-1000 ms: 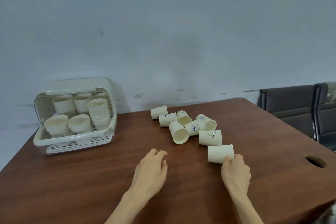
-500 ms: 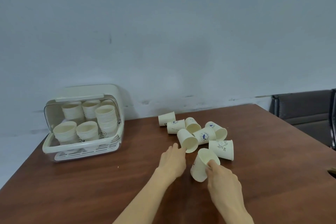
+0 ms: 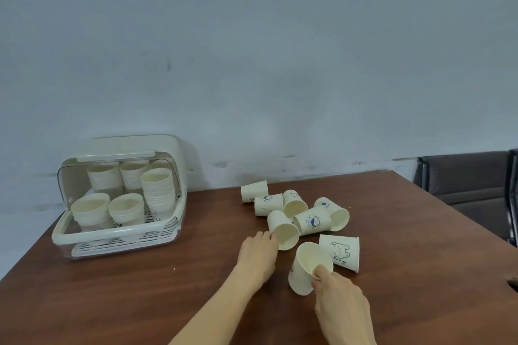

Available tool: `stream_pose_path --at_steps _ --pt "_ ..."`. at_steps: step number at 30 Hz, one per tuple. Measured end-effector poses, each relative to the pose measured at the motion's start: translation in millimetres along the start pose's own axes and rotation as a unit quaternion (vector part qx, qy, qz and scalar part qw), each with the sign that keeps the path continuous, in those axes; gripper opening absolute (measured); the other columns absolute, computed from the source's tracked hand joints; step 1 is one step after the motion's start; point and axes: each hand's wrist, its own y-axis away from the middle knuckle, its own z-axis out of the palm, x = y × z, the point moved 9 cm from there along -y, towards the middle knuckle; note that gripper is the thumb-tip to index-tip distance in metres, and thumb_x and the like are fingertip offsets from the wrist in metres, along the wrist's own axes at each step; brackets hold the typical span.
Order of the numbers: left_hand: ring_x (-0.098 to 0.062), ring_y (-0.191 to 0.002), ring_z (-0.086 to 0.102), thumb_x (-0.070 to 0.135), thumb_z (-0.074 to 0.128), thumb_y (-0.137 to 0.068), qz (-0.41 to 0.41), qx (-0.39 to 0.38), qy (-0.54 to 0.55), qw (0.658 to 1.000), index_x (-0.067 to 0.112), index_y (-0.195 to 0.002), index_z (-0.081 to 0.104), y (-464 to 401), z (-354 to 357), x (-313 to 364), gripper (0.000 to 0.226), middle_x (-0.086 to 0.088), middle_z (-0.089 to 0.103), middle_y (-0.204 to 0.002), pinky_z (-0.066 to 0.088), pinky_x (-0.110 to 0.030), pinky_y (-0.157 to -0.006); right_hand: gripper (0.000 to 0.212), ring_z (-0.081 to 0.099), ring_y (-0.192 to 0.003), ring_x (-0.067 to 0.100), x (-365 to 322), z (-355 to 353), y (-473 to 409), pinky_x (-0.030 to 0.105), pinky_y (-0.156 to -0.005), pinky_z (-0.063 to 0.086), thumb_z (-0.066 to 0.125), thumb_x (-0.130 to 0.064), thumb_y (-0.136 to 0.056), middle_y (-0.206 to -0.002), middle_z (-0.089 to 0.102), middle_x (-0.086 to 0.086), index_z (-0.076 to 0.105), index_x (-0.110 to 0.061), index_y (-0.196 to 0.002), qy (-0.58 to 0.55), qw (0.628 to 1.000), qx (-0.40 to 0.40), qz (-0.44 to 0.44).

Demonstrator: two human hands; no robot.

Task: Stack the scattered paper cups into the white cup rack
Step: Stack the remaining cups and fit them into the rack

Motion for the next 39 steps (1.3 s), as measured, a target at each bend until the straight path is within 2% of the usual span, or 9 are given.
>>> stream_pose_path --at_steps 8,13,15,19,23,28,31,34,39 --pt "-0.027 -0.106 0.052 0.003 0.048 -0.089 0.013 0.073 0.007 0.997 0.011 -0.123 0.046 34.0 -38.6 -18.6 0.035 -0.007 0.056 -0.119 0.035 -0.032 -0.078 0.009 0.039 -0.083 0.018 -11.1 -2.2 1.4 0.027 -0.07 0.035 0.031 -0.034 -0.101 -0.094 0.041 -0.006 0.028 -0.027 -0.096 0.015 1.0 -0.001 -0.016" --pt "-0.021 -0.101 0.053 0.021 0.037 -0.1 0.006 0.132 0.042 0.99 0.018 -0.116 0.047 64.5 -61.0 -43.9 0.019 0.0 0.058 -0.115 0.036 -0.03 -0.078 0.009 0.052 -0.096 0.017 -26.0 -4.0 2.4 0.026 -0.072 0.038 0.03 -0.034 -0.101 -0.095 0.041 -0.007 0.029 -0.027 -0.096 0.005 0.999 0.002 -0.033" --pt "-0.019 -0.1 0.053 0.03 0.03 -0.103 -0.007 0.158 0.064 0.985 0.02 -0.114 0.047 77.5 -72.1 -57.2 0.023 0.003 0.058 -0.113 0.036 -0.03 -0.078 0.01 0.054 -0.105 0.015 -34.9 -3.4 3.6 0.026 -0.073 0.039 0.03 -0.036 -0.102 -0.095 0.041 -0.007 0.029 -0.028 -0.096 0.001 0.999 -0.001 -0.041" --pt "-0.016 -0.098 0.053 0.035 0.028 -0.103 -0.036 0.2 0.099 0.974 0.022 -0.112 0.048 98.9 -93.0 -81.9 0.025 0.007 0.058 -0.111 0.036 -0.028 -0.077 0.009 0.054 -0.107 0.013 -57.7 -4.6 5.8 0.026 -0.076 0.04 0.029 -0.037 -0.102 -0.096 0.042 -0.008 0.029 -0.029 -0.097 0.0 0.998 -0.001 -0.062" --pt "-0.014 -0.097 0.054 0.037 0.029 -0.102 -0.066 0.234 0.134 0.961 0.024 -0.112 0.049 119.3 -104.6 -109.4 0.026 0.01 0.059 -0.108 0.039 -0.027 -0.08 0.01 0.054 -0.103 0.013 -85.4 -7.8 6.2 0.026 -0.072 0.038 0.029 -0.037 -0.102 -0.094 0.044 -0.008 0.031 -0.029 -0.096 -0.002 0.996 0.016 -0.09" --pt "-0.014 -0.086 0.057 0.041 0.036 -0.099 -0.122 0.276 0.18 0.936 0.026 -0.097 0.048 146.0 -109.1 -153.7 0.019 0.012 0.059 -0.094 0.044 -0.029 -0.072 0.015 0.048 -0.086 0.014 -128.1 -15.0 5.9 0.026 -0.067 0.037 0.032 -0.038 -0.101 -0.09 0.046 -0.006 0.043 -0.028 -0.101 -0.003 0.989 0.055 -0.137" --pt "-0.011 -0.083 0.057 0.04 0.042 -0.097 -0.153 0.293 0.199 0.922 0.028 -0.097 0.051 162.2 -114.0 -178.1 0.014 0.013 0.059 -0.09 0.047 -0.03 -0.07 0.015 0.044 -0.078 0.013 -157.3 -19.9 6.2 0.027 -0.065 0.038 0.033 -0.036 -0.102 -0.086 0.049 -0.006 0.042 -0.026 -0.095 -0.014 0.981 0.087 -0.175" --pt "-0.008 -0.077 0.056 0.038 0.049 -0.095 -0.175 0.315 0.22 0.906 0.03 -0.094 0.054 175.6 -123.8 -197.6 0.01 0.014 0.059 -0.084 0.048 -0.03 -0.068 0.016 0.047 -0.078 0.016 -186.5 -24.0 5.1 0.029 -0.063 0.036 0.034 -0.033 -0.101 -0.087 0.053 -0.006 0.048 -0.024 -0.099 -0.029 0.97 0.11 -0.213" --pt "-0.009 -0.074 0.056 0.037 0.051 -0.094 -0.205 0.339 0.244 0.885 0.029 -0.089 0.054 185.7 -140.7 -227.7 0.009 0.013 0.059 -0.078 0.049 -0.035 -0.066 0.017 0.055 -0.086 0.018 -228.9 -34.6 0.2 0.032 -0.067 0.043 0.036 -0.031 -0.1 -0.091 0.058 -0.005 0.052 -0.025 -0.105 -0.061 0.959 0.126 -0.247"
